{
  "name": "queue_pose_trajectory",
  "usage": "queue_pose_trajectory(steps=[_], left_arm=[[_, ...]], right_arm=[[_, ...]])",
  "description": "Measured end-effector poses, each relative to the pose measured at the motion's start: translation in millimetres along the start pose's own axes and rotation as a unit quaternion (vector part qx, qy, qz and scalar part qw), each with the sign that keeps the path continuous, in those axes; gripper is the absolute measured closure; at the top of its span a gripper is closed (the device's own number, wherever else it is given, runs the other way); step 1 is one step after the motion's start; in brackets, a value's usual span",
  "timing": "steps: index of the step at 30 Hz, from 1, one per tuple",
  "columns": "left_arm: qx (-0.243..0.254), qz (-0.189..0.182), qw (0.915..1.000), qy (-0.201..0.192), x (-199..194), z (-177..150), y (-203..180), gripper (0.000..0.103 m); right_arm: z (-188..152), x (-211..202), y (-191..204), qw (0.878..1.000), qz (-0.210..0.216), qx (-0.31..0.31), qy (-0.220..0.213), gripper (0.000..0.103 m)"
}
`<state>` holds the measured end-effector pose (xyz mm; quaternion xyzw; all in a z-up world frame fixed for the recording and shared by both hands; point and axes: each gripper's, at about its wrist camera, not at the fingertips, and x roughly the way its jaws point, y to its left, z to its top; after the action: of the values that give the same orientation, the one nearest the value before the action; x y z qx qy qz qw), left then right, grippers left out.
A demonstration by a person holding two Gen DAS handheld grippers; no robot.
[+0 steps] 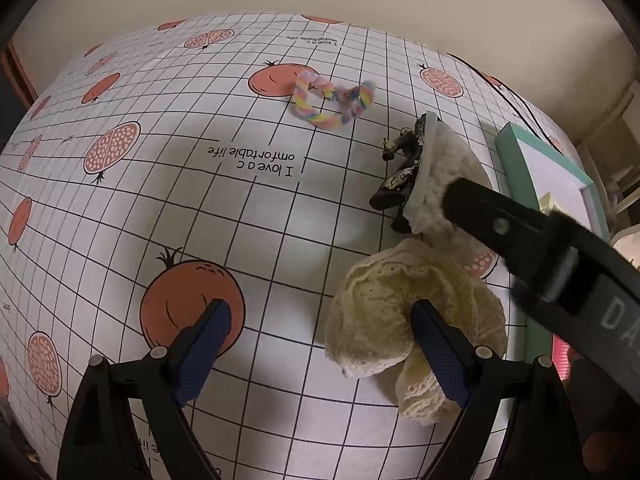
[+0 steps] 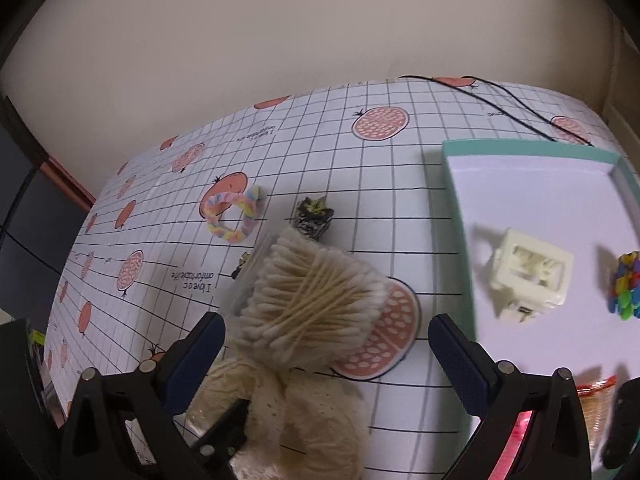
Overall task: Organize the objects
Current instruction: 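Grasp the cream lace cloth with the left gripper while the right grasps the cotton swab pack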
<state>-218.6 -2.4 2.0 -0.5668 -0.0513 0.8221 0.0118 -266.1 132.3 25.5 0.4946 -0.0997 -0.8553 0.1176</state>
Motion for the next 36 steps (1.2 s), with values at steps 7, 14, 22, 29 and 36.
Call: queue_pose_trajectory(steps=[7, 14, 22, 29, 36], left_arm=[[0.002, -0.001, 1.0, 0.002, 2.0, -1.5, 0.0, 0.019], [0.01, -0.009, 0.9999, 0.004, 2.0, -1.6, -2.6, 0.038], [0.027, -0.021, 0.9994, 0.004, -1.9, -5.7, -12.6, 0.063], [0.025, -0.026, 0.9993, 0.0, 0.1, -3.8, -12.2, 0.073], [0.013, -0.021, 0.9997, -0.006, -2.6, -6.6, -12.1, 0.085]], right_arm=[[-3.2, 11.2, 0.3, 1.0, -0.001, 0.008, 0.006, 0.001], [-4.0, 13.6, -1.1, 1.0, 0.009, 0.016, 0.007, 0.019], [-4.2, 9.7, -6.2, 1.0, 0.01, 0.026, 0.003, 0.029], [-5.6, 7.7, -11.7, 0.999, 0.013, 0.032, 0.01, 0.029], [-6.1, 1.8, -18.5, 0.999, 0.012, 0.035, 0.014, 0.029]])
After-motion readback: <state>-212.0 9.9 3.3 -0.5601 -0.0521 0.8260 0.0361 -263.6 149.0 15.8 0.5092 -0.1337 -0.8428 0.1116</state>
